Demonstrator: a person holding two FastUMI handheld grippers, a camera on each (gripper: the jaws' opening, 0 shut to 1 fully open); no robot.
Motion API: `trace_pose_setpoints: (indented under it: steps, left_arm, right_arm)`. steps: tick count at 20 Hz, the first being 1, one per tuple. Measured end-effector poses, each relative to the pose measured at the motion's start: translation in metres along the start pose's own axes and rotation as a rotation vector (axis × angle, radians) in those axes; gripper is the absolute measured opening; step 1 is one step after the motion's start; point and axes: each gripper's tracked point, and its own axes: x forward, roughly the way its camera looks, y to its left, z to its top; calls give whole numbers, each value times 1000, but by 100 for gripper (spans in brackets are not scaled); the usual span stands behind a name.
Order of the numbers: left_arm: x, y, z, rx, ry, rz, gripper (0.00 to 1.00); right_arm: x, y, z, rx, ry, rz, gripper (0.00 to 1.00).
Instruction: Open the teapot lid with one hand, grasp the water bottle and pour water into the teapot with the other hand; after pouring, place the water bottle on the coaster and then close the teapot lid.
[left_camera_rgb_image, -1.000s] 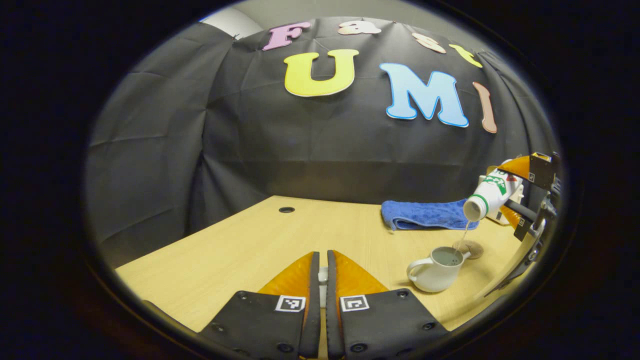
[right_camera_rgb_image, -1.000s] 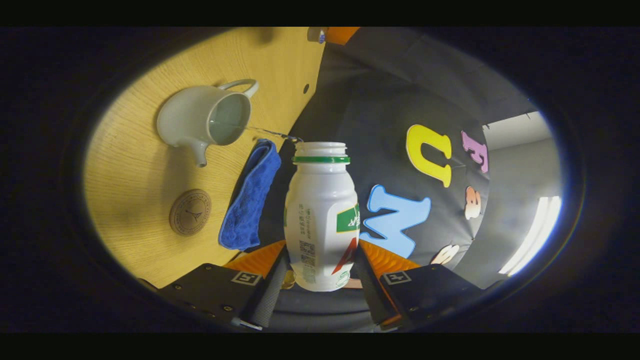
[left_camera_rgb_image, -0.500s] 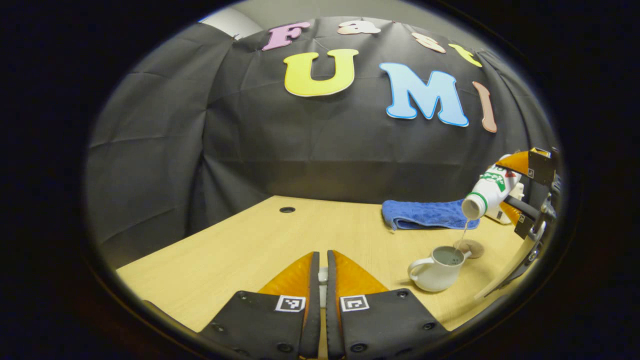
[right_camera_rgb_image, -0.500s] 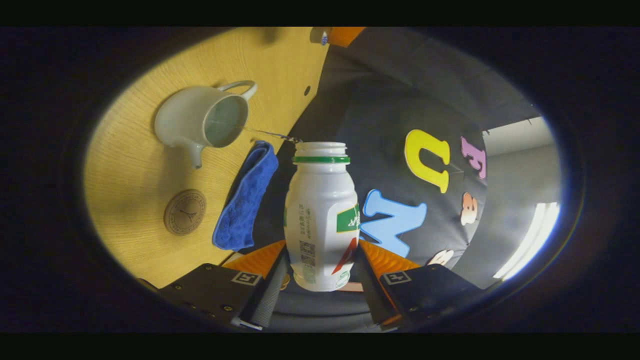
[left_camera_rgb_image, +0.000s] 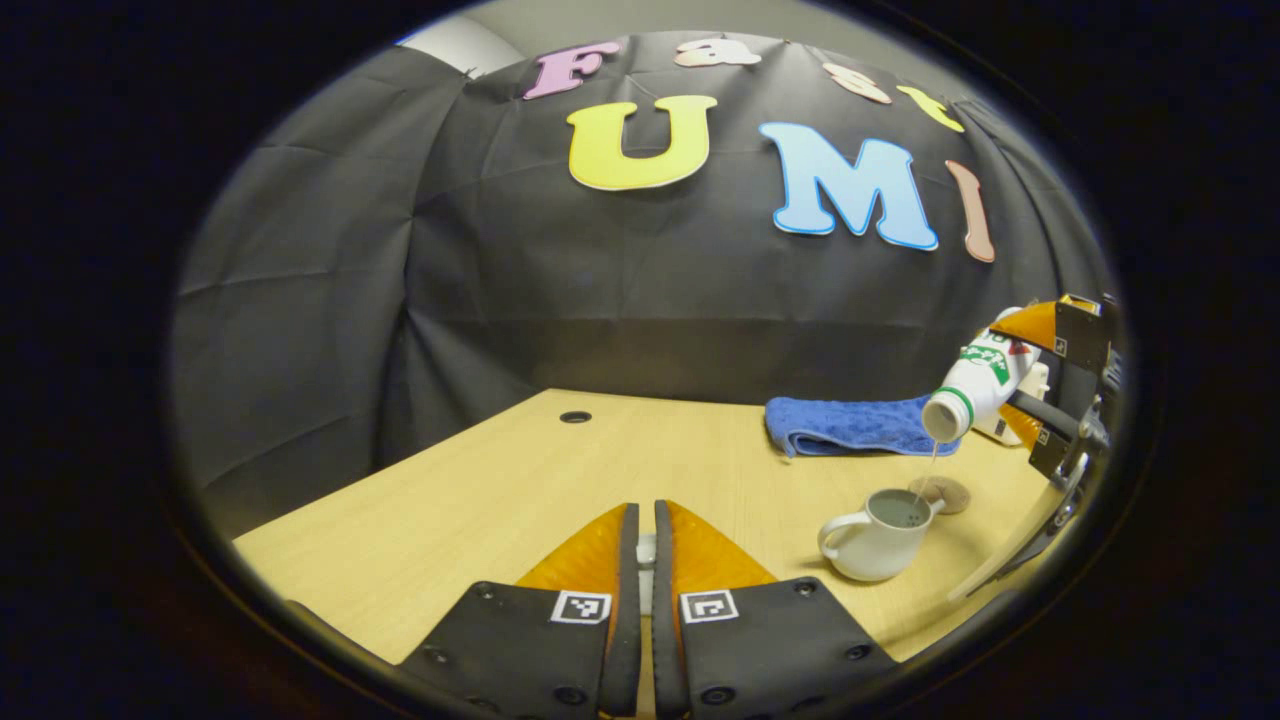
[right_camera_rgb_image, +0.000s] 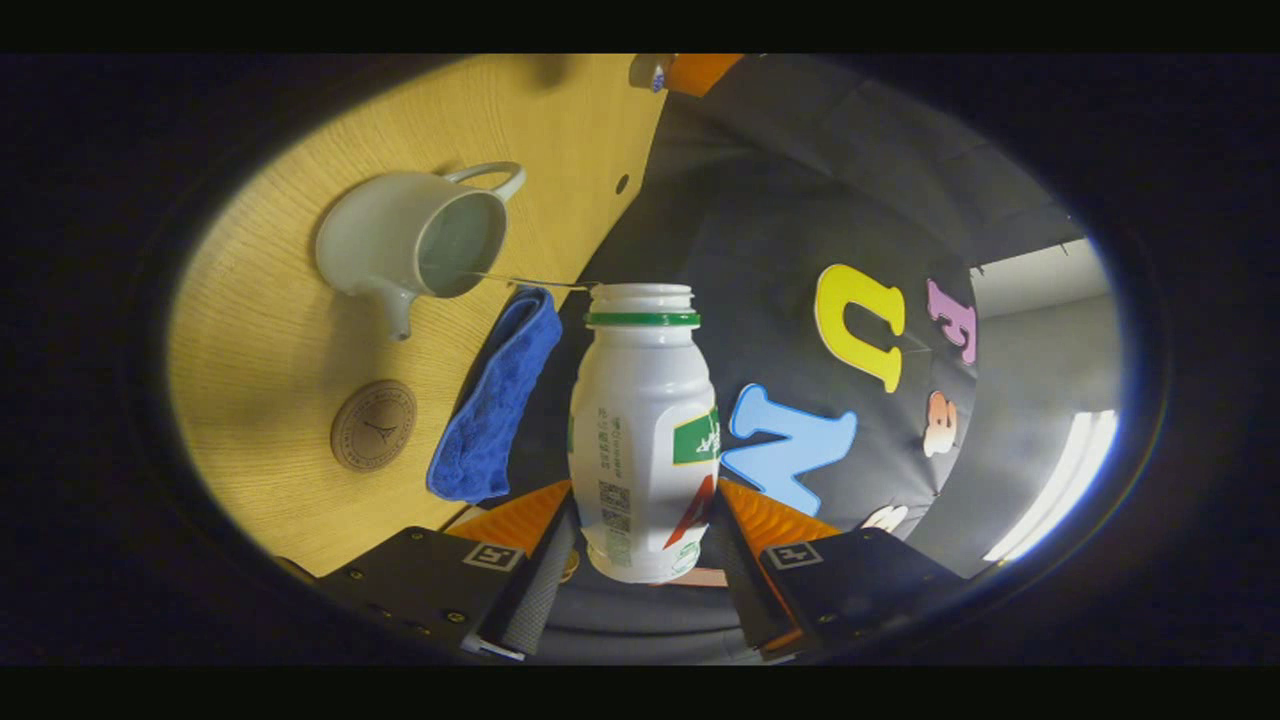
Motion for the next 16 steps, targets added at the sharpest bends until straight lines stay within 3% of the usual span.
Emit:
trace_pose_setpoints:
  steps: [3,6,12,16]
  left_arm:
    - [0,-1,-1,-1,-1,0,15]
    - [0,-2,0,-5,0,-3,15]
    - [-3,1,6,-4,-19,3,12]
    - [-5,-3,8,-15,-27,-8,15]
  right_arm:
    - [0,6,1,44,0,25,73]
    - [-1,35,9,166,2,85,73]
    - [-18,89,28,514,30,241,73]
    - [-30,94,29,761,56,298,73]
